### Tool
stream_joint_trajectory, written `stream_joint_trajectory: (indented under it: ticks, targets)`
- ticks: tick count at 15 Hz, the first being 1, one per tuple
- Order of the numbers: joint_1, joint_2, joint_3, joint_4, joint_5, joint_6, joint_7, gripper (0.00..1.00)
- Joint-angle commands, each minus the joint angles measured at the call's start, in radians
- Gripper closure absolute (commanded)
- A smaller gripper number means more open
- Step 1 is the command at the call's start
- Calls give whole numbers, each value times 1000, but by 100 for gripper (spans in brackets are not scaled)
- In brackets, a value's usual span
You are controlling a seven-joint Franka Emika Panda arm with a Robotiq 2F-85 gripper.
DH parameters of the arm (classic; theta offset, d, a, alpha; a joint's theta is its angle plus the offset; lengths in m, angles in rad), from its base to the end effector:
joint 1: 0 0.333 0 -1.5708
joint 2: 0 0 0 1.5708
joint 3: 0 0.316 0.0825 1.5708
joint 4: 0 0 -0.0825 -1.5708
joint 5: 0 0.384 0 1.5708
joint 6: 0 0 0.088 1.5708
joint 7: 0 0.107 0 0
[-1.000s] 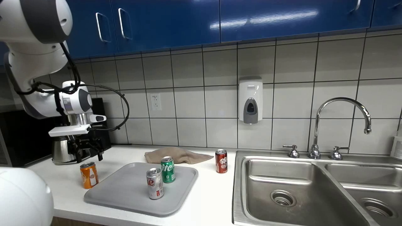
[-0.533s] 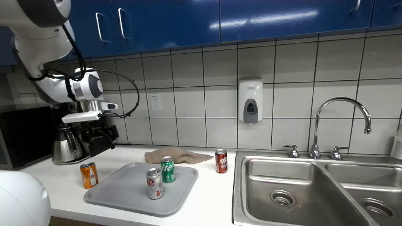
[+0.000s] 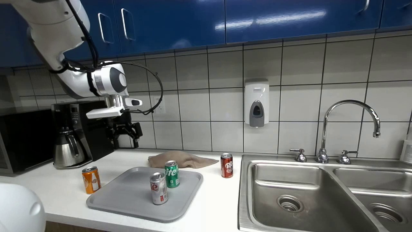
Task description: Remove the orange, grey and green cans from the tray
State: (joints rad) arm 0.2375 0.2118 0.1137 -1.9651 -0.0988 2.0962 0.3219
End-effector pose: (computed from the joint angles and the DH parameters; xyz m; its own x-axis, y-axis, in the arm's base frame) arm 0.5553 0.1961 0.3608 0.9953 0.0782 -0.0578 0.0826 -0.9934 0.0798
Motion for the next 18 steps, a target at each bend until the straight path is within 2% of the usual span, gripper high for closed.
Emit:
stream_joint_trajectory:
  ticks: [1,5,7,8,11,18]
  targets:
    - [-59,-113,-15,-104,44,-22,-54,0]
    - [-148,-199,-72,-176,77,-51,-186,0]
    - [-203,-229,-116,-194,78,-83,-302,0]
    - [-165,-164,-84,-146,55,-50,-198,0]
    - [-213,-199,-121,-171,64,-67,-286,0]
    - [-205,-201,-112,-178,65,-67,-289,0]
